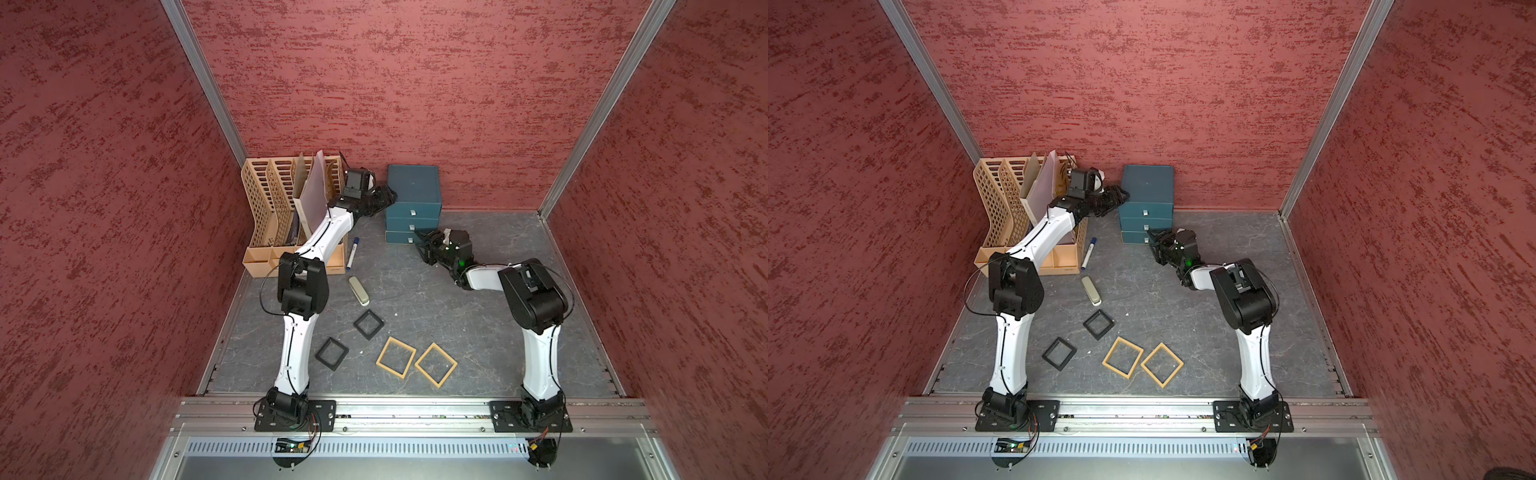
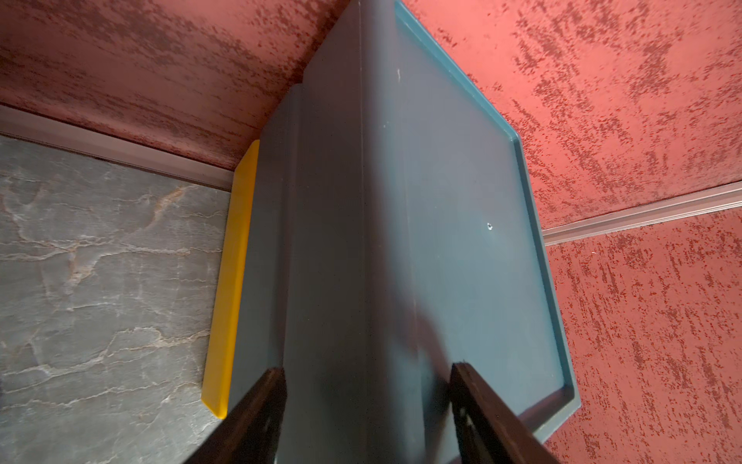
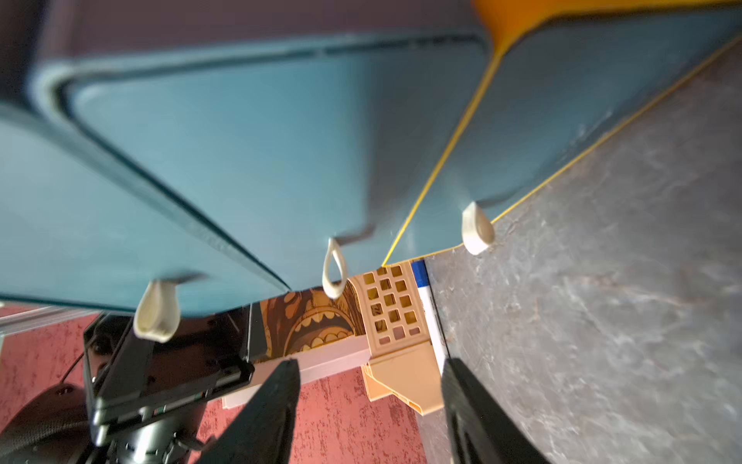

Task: Place the brooch boxes into the drawer by color
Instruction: Open the drawer in the storage box.

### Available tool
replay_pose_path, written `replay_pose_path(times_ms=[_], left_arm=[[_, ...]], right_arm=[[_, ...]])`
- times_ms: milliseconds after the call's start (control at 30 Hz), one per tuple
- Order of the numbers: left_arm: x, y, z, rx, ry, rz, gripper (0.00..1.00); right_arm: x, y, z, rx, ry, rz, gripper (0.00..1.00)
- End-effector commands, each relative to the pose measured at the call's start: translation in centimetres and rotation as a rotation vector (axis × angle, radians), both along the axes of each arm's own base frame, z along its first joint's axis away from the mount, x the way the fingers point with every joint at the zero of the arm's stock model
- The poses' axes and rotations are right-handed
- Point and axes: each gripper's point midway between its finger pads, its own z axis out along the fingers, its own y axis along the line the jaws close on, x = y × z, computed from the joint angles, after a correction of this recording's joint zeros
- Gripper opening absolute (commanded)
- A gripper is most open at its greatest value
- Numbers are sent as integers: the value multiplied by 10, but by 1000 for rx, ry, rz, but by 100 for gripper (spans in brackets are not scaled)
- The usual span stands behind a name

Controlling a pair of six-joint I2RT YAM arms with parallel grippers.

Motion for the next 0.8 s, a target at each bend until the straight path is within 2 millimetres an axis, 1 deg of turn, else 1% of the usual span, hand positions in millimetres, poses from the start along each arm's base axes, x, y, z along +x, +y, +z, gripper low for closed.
replay_pose_path(times_ms=[0, 100, 333, 433, 567, 700, 767], left_arm=[[-8, -4, -3, 11, 20, -15, 68], [-8, -4, -3, 10, 21, -15, 68], [-8, -4, -1, 6, 19, -12, 68], [-8, -4, -1, 4, 19, -12, 68], [-8, -4, -1, 6, 19, -12, 68], [-8, -4, -2, 8, 21, -13, 68], [-8, -4, -2, 8, 21, -13, 68]], right_arm=[[11, 5, 16, 16, -45, 5, 56], [18, 6, 10, 28, -37, -10, 52], [34, 8, 10, 42, -30, -31, 43], [39, 9, 11, 47, -34, -45, 33], [46, 10, 10, 53, -30, -55, 25], [47, 9, 6, 48, -17, -62, 14], [45, 8, 5, 48, -16, -66, 7]])
